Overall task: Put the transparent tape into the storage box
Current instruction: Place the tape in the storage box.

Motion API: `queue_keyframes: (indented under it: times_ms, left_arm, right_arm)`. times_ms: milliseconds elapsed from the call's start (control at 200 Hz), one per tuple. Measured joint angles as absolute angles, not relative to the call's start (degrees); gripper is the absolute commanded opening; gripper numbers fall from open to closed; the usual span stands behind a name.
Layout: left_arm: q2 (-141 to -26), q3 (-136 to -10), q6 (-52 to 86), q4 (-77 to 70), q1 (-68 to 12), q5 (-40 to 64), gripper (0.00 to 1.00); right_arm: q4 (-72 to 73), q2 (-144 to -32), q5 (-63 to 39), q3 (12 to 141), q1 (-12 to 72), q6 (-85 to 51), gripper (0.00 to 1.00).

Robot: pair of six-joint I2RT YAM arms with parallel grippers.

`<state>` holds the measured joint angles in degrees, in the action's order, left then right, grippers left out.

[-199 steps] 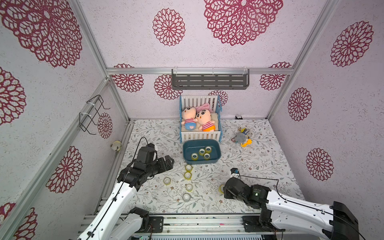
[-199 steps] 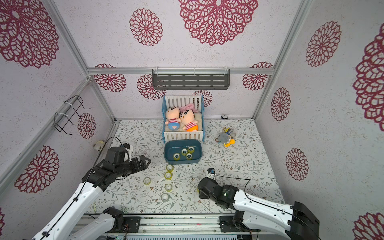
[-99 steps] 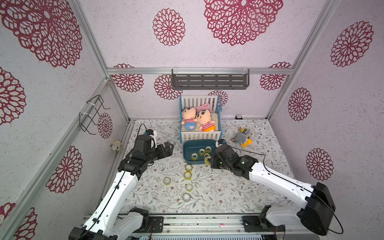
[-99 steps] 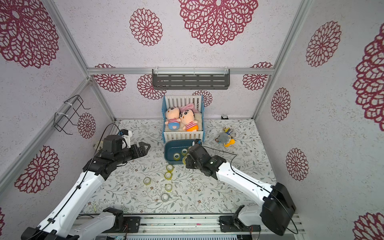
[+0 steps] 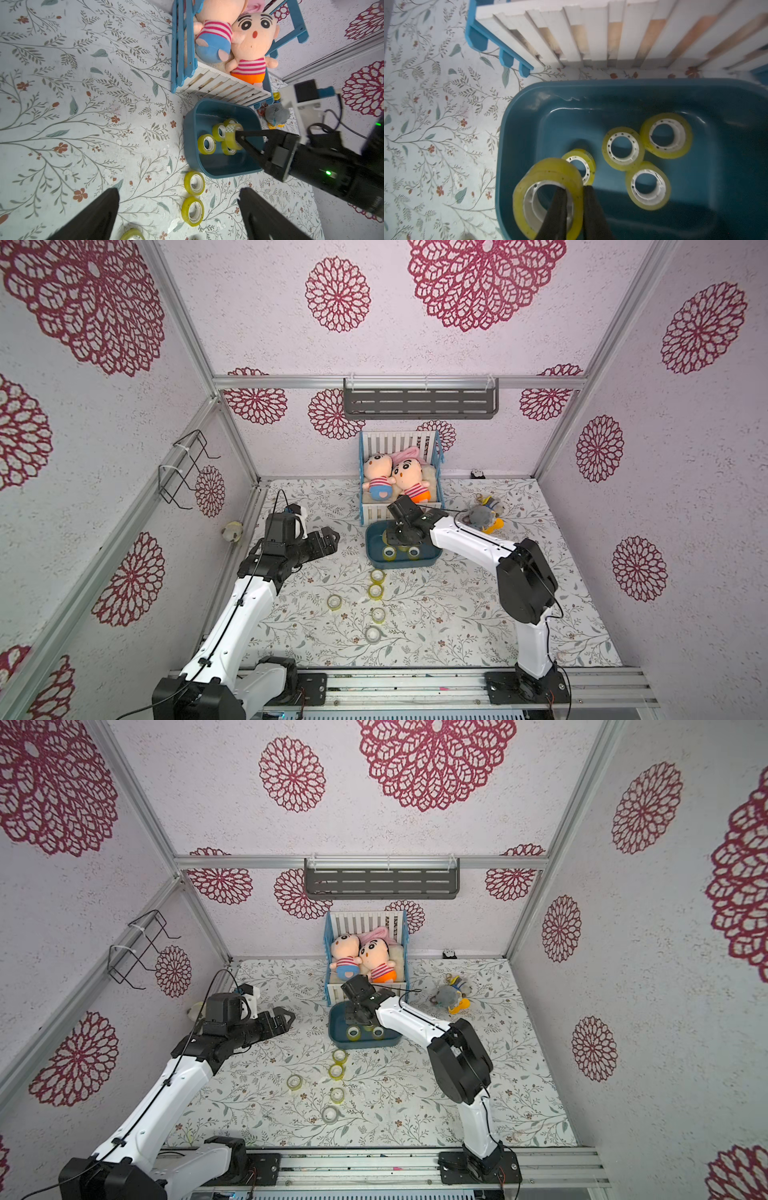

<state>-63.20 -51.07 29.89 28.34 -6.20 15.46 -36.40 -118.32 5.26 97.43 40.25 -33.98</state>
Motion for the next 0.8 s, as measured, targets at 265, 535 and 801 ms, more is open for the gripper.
queue_keyframes:
  times_ms: [265,535,801]
  left_arm:
    - [-63.18,-51.07,29.93,28.1,-6.2,16.1,0.97]
    - [-63.29,-51.07,29.95,28.1,-6.2,16.67,0.97]
    - [-63.35,-51.07,29.95,28.08,-6.2,17.32,0.97]
  right_arm:
    - [-41.23,-129.99,5.5,110.85,40.25,-33.5,0.0]
    - [-43.11,-131.33,6.39,112.12,40.25,-33.28,0.61]
    - [-42.96,-129.97,6.79,110.5,40.25,-33.3,0.6]
